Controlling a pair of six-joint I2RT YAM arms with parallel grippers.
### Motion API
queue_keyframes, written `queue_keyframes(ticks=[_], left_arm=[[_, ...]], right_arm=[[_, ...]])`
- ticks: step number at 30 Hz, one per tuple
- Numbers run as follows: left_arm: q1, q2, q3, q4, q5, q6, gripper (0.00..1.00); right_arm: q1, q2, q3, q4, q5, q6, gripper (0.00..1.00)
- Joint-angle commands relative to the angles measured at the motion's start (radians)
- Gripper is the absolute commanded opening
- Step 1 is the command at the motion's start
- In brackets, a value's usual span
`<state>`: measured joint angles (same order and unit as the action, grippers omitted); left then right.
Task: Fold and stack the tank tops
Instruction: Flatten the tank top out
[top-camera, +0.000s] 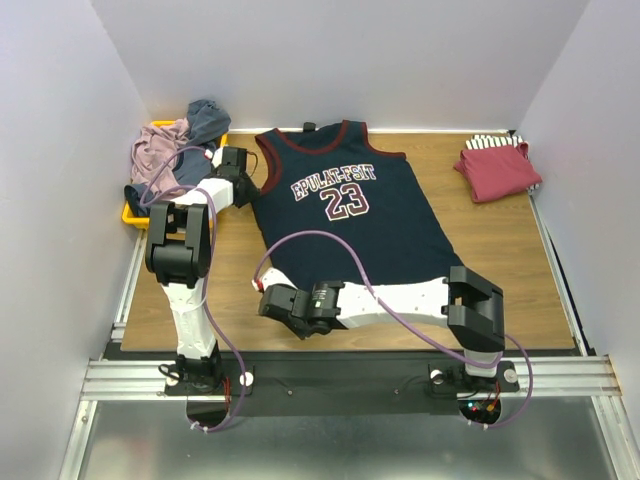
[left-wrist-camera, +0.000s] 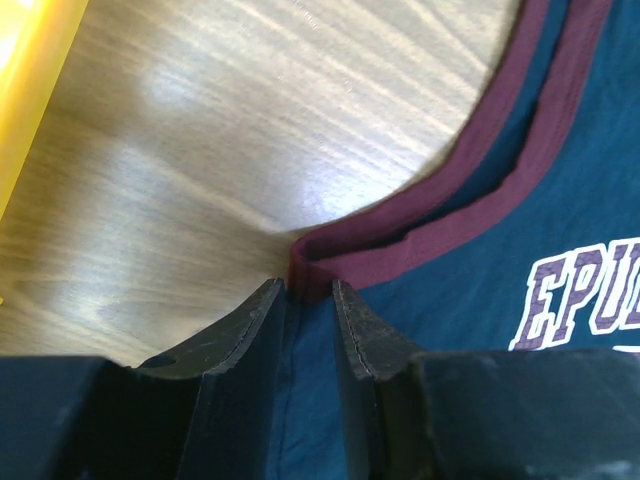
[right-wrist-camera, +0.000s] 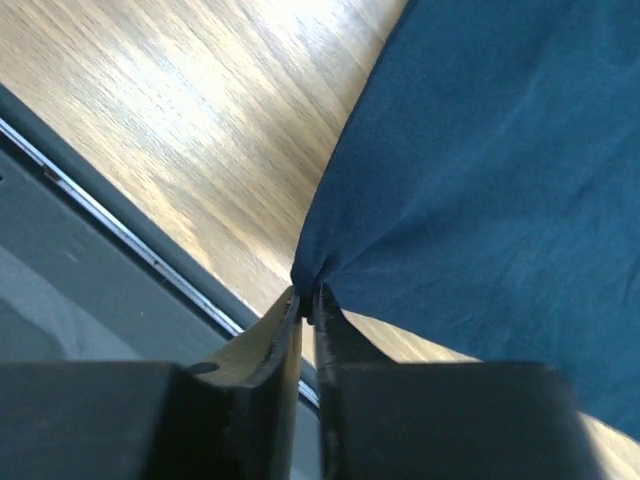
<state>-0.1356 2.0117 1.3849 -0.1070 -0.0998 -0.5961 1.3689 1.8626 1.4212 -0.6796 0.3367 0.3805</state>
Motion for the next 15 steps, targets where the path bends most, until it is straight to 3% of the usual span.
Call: queue_keyframes(ticks=[1, 2, 6, 9, 15], left_arm=[[-0.001, -0.076, -0.014, 0.01, -0.037, 0.004, 0.38], [-0.001, -0.083, -0.014, 0.009, -0.044, 0.004, 0.38], [-0.001, -0.105, -0.023, 0.0, -0.069, 0.004, 0.38], [-0.001, -0.128, -0.043, -0.006, -0.118, -0.007, 0.38], [-0.001, -0.151, -0.072, -0.02, -0.143, -0.031, 0.37]], right_arm=[[-0.004, 0.01, -0.033, 0.123, -0.012, 0.009, 0.19], [-0.004, 0.009, -0.039, 0.147, 0.008, 0.02, 0.28], [-0.004, -0.009, -0.054, 0.157, 0.096, 0.073, 0.47], [-0.002, -0.06, -0.071, 0.158, 0.157, 0.136, 0.52], [0.019, -0.085, -0.087, 0.158, 0.202, 0.225, 0.54]])
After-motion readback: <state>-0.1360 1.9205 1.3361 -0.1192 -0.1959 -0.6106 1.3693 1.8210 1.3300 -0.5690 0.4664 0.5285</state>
